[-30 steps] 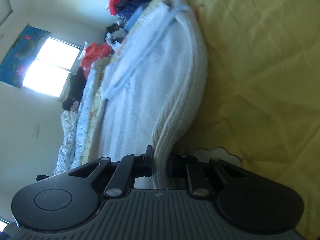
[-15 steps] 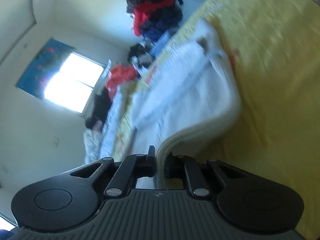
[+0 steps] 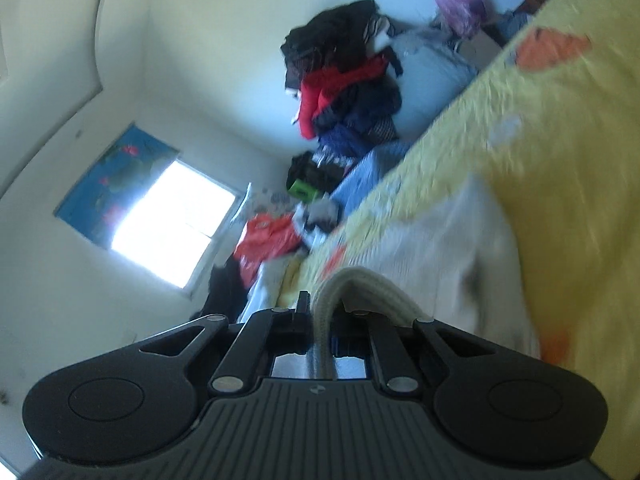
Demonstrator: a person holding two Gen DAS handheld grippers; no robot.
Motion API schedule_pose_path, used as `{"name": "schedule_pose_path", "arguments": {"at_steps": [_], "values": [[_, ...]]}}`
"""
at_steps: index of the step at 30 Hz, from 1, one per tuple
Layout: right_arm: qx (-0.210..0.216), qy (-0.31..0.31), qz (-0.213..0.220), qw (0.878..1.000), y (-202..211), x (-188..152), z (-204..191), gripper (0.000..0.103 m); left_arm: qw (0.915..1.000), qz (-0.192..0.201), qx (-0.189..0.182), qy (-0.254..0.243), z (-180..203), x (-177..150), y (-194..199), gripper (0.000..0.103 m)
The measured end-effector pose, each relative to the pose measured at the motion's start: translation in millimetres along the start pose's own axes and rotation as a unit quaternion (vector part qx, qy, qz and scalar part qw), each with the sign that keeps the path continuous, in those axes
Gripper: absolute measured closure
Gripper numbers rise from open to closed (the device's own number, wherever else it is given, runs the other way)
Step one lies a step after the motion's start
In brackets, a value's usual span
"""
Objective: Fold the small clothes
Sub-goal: 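Lift the held edge and fold it over the cardigan body, then open both grippers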
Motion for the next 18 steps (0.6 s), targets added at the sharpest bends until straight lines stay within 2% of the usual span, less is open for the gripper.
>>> {"name": "schedule_pose_path", "arguments": {"at_steps": [3, 7, 9, 11, 13, 14, 15, 16, 17, 18], "values": [[-0.040, -0.032, 0.001, 0.999, -46.8, 34.4, 29.9, 0.089, 0.9992, 0.016, 0.037, 0.003, -20.4, 29.9, -45.2, 0.094], [-0.118, -0.055, -0.022, 0.991, -114.5, 44.1, 70.4, 0.089, 0.9962, -0.009, 0.084, 0.021, -48.1, 33.0, -110.8, 0.094], [-0.133, -0.051, -0.032, 0.989, -134.0, 40.0, 78.1, 0.089, 0.9946, -0.017, 0.102, 0.007, -50.2, 29.4, -127.1, 0.094], [-0.130, -0.057, -0.028, 0.989, -139.0, 39.3, 78.3, 0.089, 0.9939, -0.014, 0.109, -0.007, -47.8, 34.3, -135.7, 0.094], [-0.112, -0.105, -0.016, 0.988, -137.7, 44.6, 84.2, 0.080, 0.9938, -0.012, 0.110, 0.006, -51.6, 45.8, -140.7, 0.092], [-0.102, -0.146, -0.003, 0.984, -134.2, 50.4, 89.7, 0.070, 0.9943, -0.015, 0.100, 0.034, -56.2, 52.9, -142.8, 0.092], [-0.091, -0.192, 0.018, 0.977, -128.1, 56.6, 96.8, 0.047, 0.9933, -0.021, 0.084, 0.077, -62.1, 57.3, -142.7, 0.091], [-0.072, -0.219, 0.040, 0.972, -120.5, 60.2, 99.1, 0.031, 0.9904, -0.022, 0.061, 0.122, -68.2, 59.8, -141.3, 0.089], [-0.050, -0.231, 0.070, 0.969, -109.8, 64.3, 98.8, 0.028, 0.9860, -0.017, 0.028, 0.164, -72.7, 60.0, -137.4, 0.079], [-0.042, -0.229, 0.081, 0.969, -103.6, 66.1, 96.4, 0.028, 0.9817, -0.008, 0.002, 0.190, -75.9, 58.7, -130.8, 0.065]]}}
Point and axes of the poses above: each gripper's, at about its wrist camera, not at the fingertips, and y roughly against the way its jaws point, z to its right, x to its top, the point moved 8 cm from there along -y, roughly the way its jaws point, and after that the axes turned 12 degrees about -x, right-handed, at the moved point
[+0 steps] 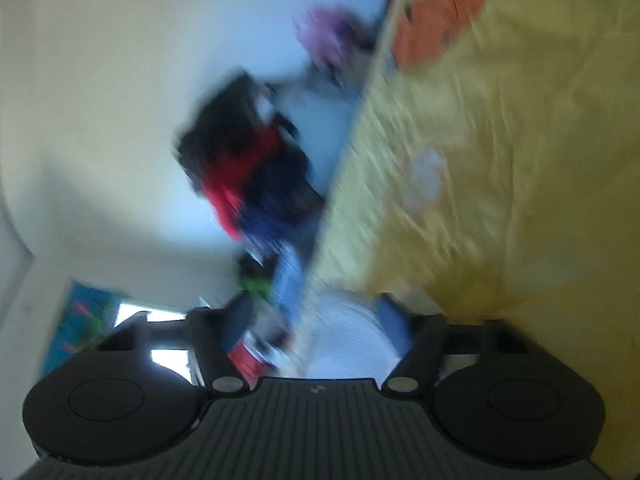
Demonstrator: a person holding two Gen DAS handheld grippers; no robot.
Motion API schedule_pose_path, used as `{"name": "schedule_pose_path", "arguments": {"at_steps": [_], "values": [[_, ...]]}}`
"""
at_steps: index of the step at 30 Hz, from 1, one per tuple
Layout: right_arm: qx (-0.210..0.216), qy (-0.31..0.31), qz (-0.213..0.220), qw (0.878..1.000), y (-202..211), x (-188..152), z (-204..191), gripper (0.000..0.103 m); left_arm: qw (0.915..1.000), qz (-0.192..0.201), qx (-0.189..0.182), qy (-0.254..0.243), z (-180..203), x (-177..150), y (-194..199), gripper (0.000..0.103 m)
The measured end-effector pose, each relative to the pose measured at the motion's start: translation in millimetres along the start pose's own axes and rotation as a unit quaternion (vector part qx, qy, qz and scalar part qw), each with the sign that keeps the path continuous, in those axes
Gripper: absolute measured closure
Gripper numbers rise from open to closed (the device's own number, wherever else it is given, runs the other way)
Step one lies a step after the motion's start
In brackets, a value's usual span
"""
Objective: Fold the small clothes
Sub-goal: 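Lift the held edge and fold it over the cardigan body, then open both grippers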
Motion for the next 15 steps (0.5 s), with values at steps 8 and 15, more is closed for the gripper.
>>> {"name": "schedule_pose_path", "arguments": {"at_steps": [8, 15], "values": [[-0.054, 0.173, -0.033, 0.983, 78.9, -75.3, 6.9, 0.029, 0.9933, 0.079, 0.054, -0.065, -30.2, -51.5, 96.7, 0.022], [-0.103, 0.203, 0.004, 0.974, 162.5, -127.4, 52.7, 0.029, 0.9991, 0.028, 0.024, -0.019, -51.1, -159.8, 121.9, 0.022]]}}
Point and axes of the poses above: each gripper's, at about its wrist camera, not at the fingertips, and y roughly against the way its jaws point, z to its right, x to its top, the point moved 8 cm from there along -y, roughly the way its jaws point, and after that the axes turned 12 degrees about -x, right-handed, at the moved point
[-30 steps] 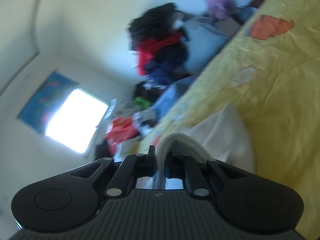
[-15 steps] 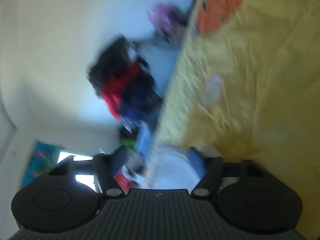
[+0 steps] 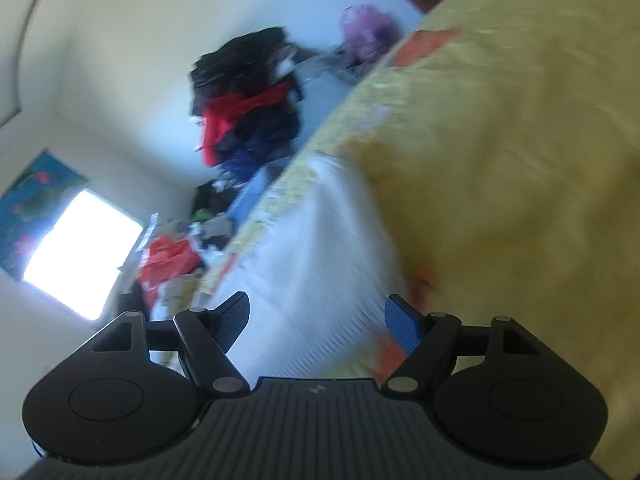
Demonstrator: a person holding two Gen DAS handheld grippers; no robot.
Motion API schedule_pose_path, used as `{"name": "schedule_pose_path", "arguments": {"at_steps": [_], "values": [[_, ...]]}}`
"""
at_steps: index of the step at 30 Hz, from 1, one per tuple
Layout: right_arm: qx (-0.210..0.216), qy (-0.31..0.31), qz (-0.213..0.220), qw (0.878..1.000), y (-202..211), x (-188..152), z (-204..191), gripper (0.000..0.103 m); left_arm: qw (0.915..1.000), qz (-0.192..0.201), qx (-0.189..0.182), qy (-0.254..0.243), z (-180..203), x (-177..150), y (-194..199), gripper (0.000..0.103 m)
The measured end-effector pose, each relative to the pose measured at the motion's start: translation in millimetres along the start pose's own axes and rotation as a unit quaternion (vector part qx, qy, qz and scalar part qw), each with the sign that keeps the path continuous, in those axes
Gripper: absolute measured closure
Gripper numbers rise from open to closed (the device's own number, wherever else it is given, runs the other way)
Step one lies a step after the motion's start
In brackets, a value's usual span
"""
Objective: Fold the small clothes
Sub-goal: 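Lift the held edge and fold it over the cardigan body, then open both grippers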
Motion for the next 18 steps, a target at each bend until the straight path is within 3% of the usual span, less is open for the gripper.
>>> {"name": "schedule_pose_path", "arguments": {"at_steps": [6, 11, 12, 13, 14, 18], "values": [[-0.043, 0.003, -0.005, 0.999, -25.1, -19.0, 9.7, 0.027, 0.9986, 0.007, -0.038, 0.035, 11.9, -17.1, -27.4, 0.022], [-0.043, -0.064, 0.028, 0.997, -54.0, -4.2, -1.0, 0.027, 0.9912, 0.061, -0.036, 0.112, 8.7, -0.1, -46.9, 0.024], [-0.050, -0.066, 0.032, 0.996, -61.6, -0.5, -3.9, 0.030, 0.9909, 0.063, -0.026, 0.116, 8.5, 1.0, -49.7, 0.040], [-0.062, -0.065, 0.031, 0.996, -68.0, 1.2, -4.7, 0.052, 0.9918, 0.062, 0.000, 0.112, 7.4, 2.6, -53.8, 0.056], [-0.082, -0.056, 0.023, 0.995, -77.9, 3.6, -6.0, 0.064, 0.9935, 0.052, 0.022, 0.099, 7.6, 3.8, -58.5, 0.065], [-0.099, -0.025, 0.014, 0.995, -83.2, 10.5, -18.8, 0.071, 0.9974, 0.044, 0.049, 0.030, 24.4, 11.2, -52.8, 0.076]]}}
Point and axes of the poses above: each gripper's, at about its wrist camera, not at the fingertips, and y roughly against the way its jaws point, z to its right, x to its top, the point moved 8 cm from there along -y, roughly the way its jaws point, and after that the axes turned 12 degrees about -x, right-handed, at the moved point
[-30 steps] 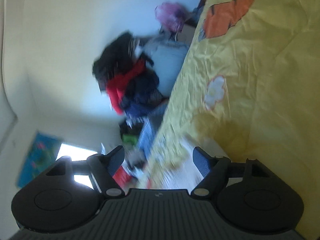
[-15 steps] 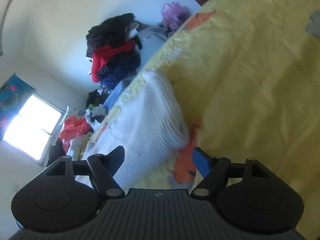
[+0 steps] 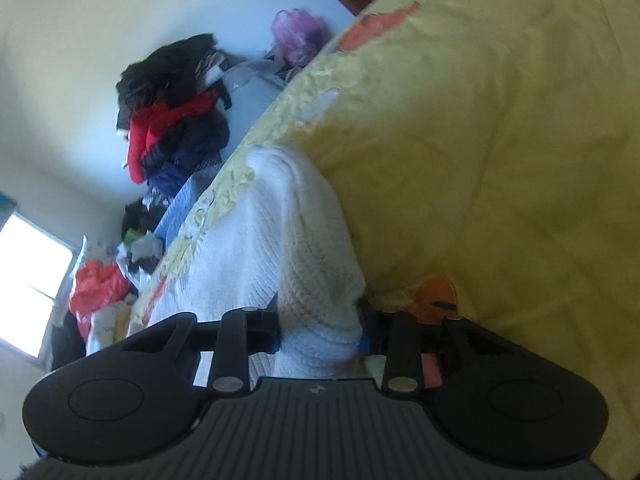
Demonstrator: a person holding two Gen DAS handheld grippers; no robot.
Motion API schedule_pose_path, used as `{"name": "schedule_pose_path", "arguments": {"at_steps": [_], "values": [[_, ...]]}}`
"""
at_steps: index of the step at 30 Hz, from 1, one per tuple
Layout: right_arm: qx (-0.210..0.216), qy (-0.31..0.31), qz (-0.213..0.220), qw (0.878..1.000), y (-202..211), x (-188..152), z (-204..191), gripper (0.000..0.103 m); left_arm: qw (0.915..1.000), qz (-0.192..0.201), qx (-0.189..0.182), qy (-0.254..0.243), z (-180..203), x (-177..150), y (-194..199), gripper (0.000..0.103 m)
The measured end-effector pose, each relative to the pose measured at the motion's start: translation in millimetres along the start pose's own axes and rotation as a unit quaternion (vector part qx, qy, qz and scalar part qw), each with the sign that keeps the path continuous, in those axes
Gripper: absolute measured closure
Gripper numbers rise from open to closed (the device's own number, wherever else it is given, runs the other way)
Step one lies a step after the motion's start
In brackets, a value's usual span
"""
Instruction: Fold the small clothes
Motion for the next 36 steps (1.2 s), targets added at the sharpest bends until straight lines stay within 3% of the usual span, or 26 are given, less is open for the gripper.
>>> {"name": "schedule_pose_path", "arguments": {"at_steps": [4, 8, 12, 16, 18, 19, 20, 21, 23, 25, 27, 29, 31, 34, 36], "values": [[0.038, 0.021, 0.020, 0.999, 40.0, 6.7, -9.8, 0.076, 0.9979, 0.011, -0.026, -0.059, 26.0, 6.5, 33.4, 0.078], [0.076, 0.052, 0.022, 0.996, 95.3, -6.9, -7.8, 0.076, 0.9948, -0.008, -0.057, -0.084, 32.8, -7.3, 80.9, 0.078], [0.092, 0.054, -0.012, 0.994, 156.7, -42.8, 36.0, 0.076, 0.9923, -0.050, -0.068, -0.091, 8.7, -56.9, 141.9, 0.078], [0.070, 0.053, -0.055, 0.995, 205.7, -94.3, 87.0, 0.076, 0.9893, -0.102, -0.056, -0.088, -28.2, -122.5, 192.7, 0.077], [0.042, 0.070, -0.061, 0.995, 212.8, -114.8, 104.8, 0.070, 0.9871, -0.113, -0.049, -0.103, -43.0, -142.4, 199.4, 0.070], [0.024, 0.081, -0.059, 0.995, 211.0, -119.1, 111.6, 0.058, 0.9860, -0.113, -0.044, -0.114, -47.2, -146.2, 201.7, 0.069], [-0.005, 0.091, -0.055, 0.994, 209.3, -119.8, 116.4, 0.055, 0.9841, -0.116, -0.047, -0.127, -47.3, -146.2, 207.1, 0.065], [-0.031, 0.102, -0.046, 0.993, 211.0, -114.6, 118.5, 0.055, 0.9820, -0.123, -0.050, -0.134, -46.0, -142.0, 213.2, 0.064], [-0.034, 0.127, -0.003, 0.991, 226.4, -94.8, 111.1, 0.054, 0.9776, -0.129, -0.066, -0.153, -39.2, -127.5, 231.1, 0.060], [-0.025, 0.164, 0.051, 0.985, 243.0, -73.8, 96.4, 0.047, 0.9757, -0.089, -0.057, -0.192, -33.6, -107.1, 250.3, 0.048], [-0.024, 0.217, 0.073, 0.973, 240.3, -56.2, 74.2, 0.047, 0.9730, -0.046, -0.057, -0.219, -21.8, -84.4, 260.7, 0.028], [-0.030, 0.271, 0.078, 0.959, 219.8, -44.0, 50.1, 0.045, 0.9723, -0.006, -0.050, -0.228, -7.6, -62.0, 257.0, 0.026], [-0.030, 0.317, 0.080, 0.945, 192.4, -36.1, 27.2, 0.042, 0.9678, 0.008, -0.032, -0.250, 7.5, -49.4, 237.4, 0.026], [-0.031, 0.364, 0.072, 0.928, 153.1, -28.6, 0.3, 0.043, 0.9491, 0.007, 0.034, -0.313, 19.7, -43.4, 183.9, 0.026], [-0.041, 0.386, 0.056, 0.920, 121.9, -24.7, -15.7, 0.043, 0.9384, -0.026, 0.075, -0.336, 18.0, -44.3, 136.8, 0.026]]}}
Point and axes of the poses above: each gripper's, at about its wrist camera, not at the fingertips, and y roughly against the way its jaws point, z to its right, x to its top, the point moved 8 cm from there along -y, roughly the way its jaws point, and after that the axes turned 12 degrees about -x, right-handed, at the moved point
